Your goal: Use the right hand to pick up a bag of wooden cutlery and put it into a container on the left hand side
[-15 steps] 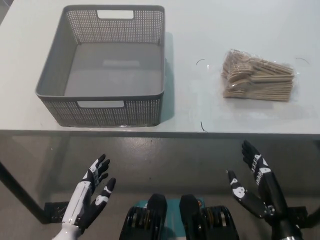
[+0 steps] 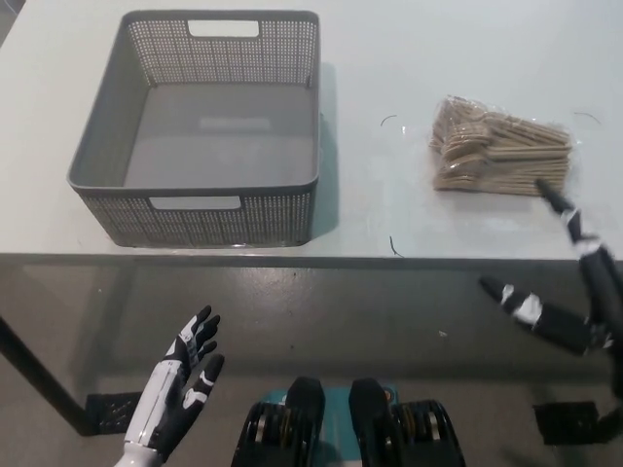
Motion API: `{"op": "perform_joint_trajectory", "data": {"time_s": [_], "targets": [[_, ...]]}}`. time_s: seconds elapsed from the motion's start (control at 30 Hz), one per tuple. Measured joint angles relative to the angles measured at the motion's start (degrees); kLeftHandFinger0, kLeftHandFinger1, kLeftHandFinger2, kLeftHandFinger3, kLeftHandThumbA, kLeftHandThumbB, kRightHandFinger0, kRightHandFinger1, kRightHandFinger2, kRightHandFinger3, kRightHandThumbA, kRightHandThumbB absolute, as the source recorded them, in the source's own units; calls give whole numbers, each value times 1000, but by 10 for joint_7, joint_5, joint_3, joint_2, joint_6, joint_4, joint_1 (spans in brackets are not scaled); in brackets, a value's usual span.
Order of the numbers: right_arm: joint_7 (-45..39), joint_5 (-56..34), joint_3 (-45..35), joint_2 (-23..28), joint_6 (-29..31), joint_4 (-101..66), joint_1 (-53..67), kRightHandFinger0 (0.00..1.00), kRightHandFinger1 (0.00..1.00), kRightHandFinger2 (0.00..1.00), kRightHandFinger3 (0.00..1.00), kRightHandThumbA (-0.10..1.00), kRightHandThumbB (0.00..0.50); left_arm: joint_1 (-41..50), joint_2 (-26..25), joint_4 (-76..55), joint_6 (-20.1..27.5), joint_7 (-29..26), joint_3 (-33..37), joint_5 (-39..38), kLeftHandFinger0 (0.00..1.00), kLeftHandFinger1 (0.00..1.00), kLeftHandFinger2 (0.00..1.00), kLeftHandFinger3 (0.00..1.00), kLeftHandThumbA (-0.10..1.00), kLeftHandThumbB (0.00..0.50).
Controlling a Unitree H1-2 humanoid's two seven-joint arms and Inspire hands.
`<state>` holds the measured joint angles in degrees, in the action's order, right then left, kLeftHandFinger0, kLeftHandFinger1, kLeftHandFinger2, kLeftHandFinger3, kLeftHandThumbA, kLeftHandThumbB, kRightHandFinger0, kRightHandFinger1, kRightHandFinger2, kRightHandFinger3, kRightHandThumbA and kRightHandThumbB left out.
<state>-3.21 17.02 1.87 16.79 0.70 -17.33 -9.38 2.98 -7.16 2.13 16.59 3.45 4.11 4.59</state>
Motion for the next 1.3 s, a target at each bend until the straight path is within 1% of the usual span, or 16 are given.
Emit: {"op": "perform_joint_trajectory", "data": {"time_s": [0.07, 0.13, 0.2, 0.27, 0.37, 0.47, 0.53, 0.67, 0.7, 0.73, 0.8, 0.87, 0.97, 1.07, 1.13, 1.3], "targets": [[-11, 12, -4, 26, -26, -3, -32, 1000, 1000, 1000, 1000, 871, 500, 1, 0, 0, 2, 0, 0, 0, 1000, 1000, 1000, 1000, 823, 84], [-23, 23, -4, 50, -45, -3, -59, 1000, 1000, 1000, 1000, 876, 500, 2, 0, 0, 4, 0, 0, 0, 1000, 1000, 1000, 1000, 831, 87], [-36, 31, -4, 76, -65, 0, -84, 1000, 1000, 1000, 1000, 823, 500, 2, 0, 0, 5, 0, 0, 0, 1000, 1000, 1000, 1000, 836, 84], [-49, 37, -4, 96, -84, 6, -110, 1000, 1000, 1000, 1000, 816, 500, 2, 0, 0, 5, 0, 0, 0, 1000, 1000, 1000, 1000, 834, 76], [-75, 46, 7, 129, -113, 39, -166, 1000, 1000, 1000, 1000, 830, 500, 2, 0, 0, 6, 0, 0, 1, 1000, 1000, 1000, 1000, 830, 81], [-97, 58, 29, 153, -133, 85, -219, 1000, 1000, 1000, 1000, 793, 493, 2, -2, 0, 7, 1, 0, 1, 1000, 1000, 1000, 1000, 827, 77], [-114, 66, 48, 167, -145, 124, -256, 1000, 1000, 1000, 1000, 773, 500, 1, -3, 0, 8, 1, 0, 1, 1000, 1000, 1000, 1000, 823, 72], [-144, 82, 89, 182, -158, 202, -322, 1000, 1000, 1000, 1000, 777, 500, 0, -5, 1, 9, 2, 0, 1, 1000, 1000, 1000, 1000, 826, 75], [-155, 89, 106, 186, -161, 231, -345, 1000, 1000, 1000, 1000, 762, 500, 0, -5, 1, 9, 2, 1, 1, 1000, 1000, 1000, 1000, 826, 67], [-162, 92, 116, 188, -163, 249, -360, 1000, 1000, 1000, 1000, 765, 500, 0, -6, 1, 9, 3, 1, 1, 1000, 1000, 1000, 1000, 824, 60], [-177, 95, 130, 189, -166, 279, -381, 1000, 1000, 1000, 1000, 794, 500, 0, -7, 1, 9, 5, 2, 1, 1000, 1000, 1000, 1000, 831, 67], [-193, 101, 151, 190, -166, 317, -406, 1000, 1000, 1000, 1000, 767, 500, -1, -7, 1, 9, 7, 3, 1, 1000, 1000, 1000, 1000, 857, 72], [-216, 111, 183, 190, -165, 383, -442, 1000, 1000, 1000, 1000, 757, 500, -5, -8, 1, 9, 11, 4, 1, 1000, 1000, 1000, 1000, 856, 71], [-234, 115, 200, 190, -162, 423, -463, 1000, 1000, 1000, 1000, 777, 500, -10, -9, 1, 9, 14, 5, 1, 1000, 1000, 1000, 1000, 846, 58], [-245, 116, 210, 191, -158, 443, -472, 1000, 1000, 1000, 1000, 750, 500, -12, -10, 1, 9, 16, 5, 1, 1000, 1000, 1000, 1000, 830, 65], [-277, 116, 230, 191, -142, 492, -493, 1000, 1000, 1000, 1000, 756, 500, -18, -12, 1, 7, 22, 5, 1, 1000, 1000, 1000, 1000, 785, 77]]}}
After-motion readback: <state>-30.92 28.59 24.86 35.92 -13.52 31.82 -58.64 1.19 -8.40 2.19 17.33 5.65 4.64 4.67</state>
